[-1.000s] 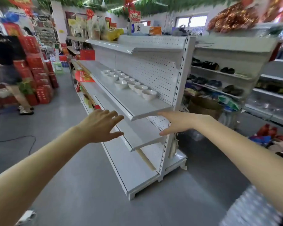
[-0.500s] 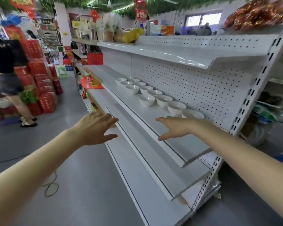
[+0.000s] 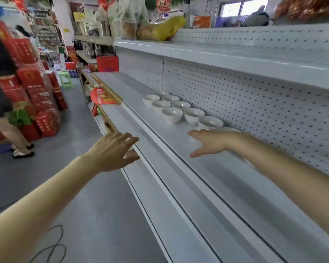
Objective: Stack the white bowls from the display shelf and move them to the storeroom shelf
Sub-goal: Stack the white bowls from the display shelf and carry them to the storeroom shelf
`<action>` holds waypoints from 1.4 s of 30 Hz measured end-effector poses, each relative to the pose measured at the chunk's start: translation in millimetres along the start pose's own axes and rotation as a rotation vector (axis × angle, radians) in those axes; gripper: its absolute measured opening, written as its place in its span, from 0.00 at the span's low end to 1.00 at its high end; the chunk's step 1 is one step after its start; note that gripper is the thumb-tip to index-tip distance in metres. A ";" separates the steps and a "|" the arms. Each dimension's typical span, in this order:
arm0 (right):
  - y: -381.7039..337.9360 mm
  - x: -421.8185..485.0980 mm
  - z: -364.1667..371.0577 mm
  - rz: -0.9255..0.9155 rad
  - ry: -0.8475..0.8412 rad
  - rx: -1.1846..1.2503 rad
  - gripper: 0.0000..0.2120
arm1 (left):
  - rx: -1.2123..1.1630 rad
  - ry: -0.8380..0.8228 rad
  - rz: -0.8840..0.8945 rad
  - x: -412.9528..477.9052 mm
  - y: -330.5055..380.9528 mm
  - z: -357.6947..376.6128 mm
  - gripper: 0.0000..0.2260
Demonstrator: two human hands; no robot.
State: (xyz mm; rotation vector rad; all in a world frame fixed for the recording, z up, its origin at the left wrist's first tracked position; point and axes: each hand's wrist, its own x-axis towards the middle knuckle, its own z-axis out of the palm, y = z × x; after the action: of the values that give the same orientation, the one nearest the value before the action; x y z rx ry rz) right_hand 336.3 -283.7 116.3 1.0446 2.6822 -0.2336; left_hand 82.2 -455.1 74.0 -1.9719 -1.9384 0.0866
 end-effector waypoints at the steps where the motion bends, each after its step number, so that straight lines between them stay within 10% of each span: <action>1: 1.0 25.6 -3.8 -0.014 0.012 0.001 0.43 | 0.002 0.000 -0.008 19.2 -16.4 8.0 0.30; 21: 26.4 359.3 -44.5 -0.052 0.125 0.019 0.36 | -0.128 -0.043 0.160 355.4 -244.3 192.6 0.39; 30: 19.0 457.7 -49.7 0.299 0.249 0.173 0.39 | -0.295 0.008 0.435 502.4 -317.3 269.7 0.39; 42: 15.3 519.4 -56.6 0.613 0.192 0.471 0.56 | -0.925 -0.245 0.367 538.3 -339.4 328.5 0.48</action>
State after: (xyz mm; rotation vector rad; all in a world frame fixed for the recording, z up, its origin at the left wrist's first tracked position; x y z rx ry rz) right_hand -32.2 73.8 18.5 2.0539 2.3531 -0.6850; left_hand -312.5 136.1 -13.0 -3.0102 -1.9032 -0.6058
